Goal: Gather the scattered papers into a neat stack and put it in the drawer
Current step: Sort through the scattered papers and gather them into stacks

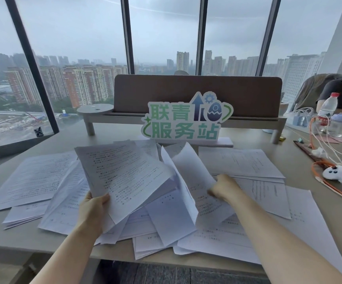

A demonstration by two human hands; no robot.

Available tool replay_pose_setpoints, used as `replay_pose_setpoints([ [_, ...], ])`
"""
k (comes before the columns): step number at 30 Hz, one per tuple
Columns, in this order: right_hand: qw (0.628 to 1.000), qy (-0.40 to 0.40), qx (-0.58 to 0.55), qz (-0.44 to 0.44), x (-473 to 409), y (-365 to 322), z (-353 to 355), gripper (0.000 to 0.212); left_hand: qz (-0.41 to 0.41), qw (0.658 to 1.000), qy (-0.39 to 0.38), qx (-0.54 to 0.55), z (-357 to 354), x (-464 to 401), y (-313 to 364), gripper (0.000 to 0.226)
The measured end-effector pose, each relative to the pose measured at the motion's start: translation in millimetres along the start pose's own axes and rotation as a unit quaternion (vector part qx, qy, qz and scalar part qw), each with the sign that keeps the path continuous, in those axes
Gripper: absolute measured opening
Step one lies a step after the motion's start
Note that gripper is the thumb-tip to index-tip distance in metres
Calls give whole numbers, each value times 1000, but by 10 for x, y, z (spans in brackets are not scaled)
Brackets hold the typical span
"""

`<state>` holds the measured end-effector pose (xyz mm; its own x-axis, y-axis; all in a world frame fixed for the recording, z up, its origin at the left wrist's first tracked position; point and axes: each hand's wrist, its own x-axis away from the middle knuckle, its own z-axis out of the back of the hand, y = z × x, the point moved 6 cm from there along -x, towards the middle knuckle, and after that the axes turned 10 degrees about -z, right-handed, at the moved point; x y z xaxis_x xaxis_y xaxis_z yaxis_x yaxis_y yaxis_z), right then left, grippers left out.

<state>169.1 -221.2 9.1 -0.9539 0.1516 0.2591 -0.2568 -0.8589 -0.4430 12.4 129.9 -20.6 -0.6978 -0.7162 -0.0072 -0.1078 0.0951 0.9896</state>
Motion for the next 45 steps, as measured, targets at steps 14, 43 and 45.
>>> replay_pose_setpoints([
  [14, 890, 268, -354, 103, 291, -70, 1108, 24, -9, 999, -27, -21, -61, 64, 59, 35],
  [43, 909, 15, -409, 77, 253, -570, -231, 16, -28, 995, -92, -36, -164, 182, 179, 20],
  [45, 921, -9, -381, 82, 286, -616, -345, 16, -28, 994, -100, -31, -166, 181, 180, 21],
])
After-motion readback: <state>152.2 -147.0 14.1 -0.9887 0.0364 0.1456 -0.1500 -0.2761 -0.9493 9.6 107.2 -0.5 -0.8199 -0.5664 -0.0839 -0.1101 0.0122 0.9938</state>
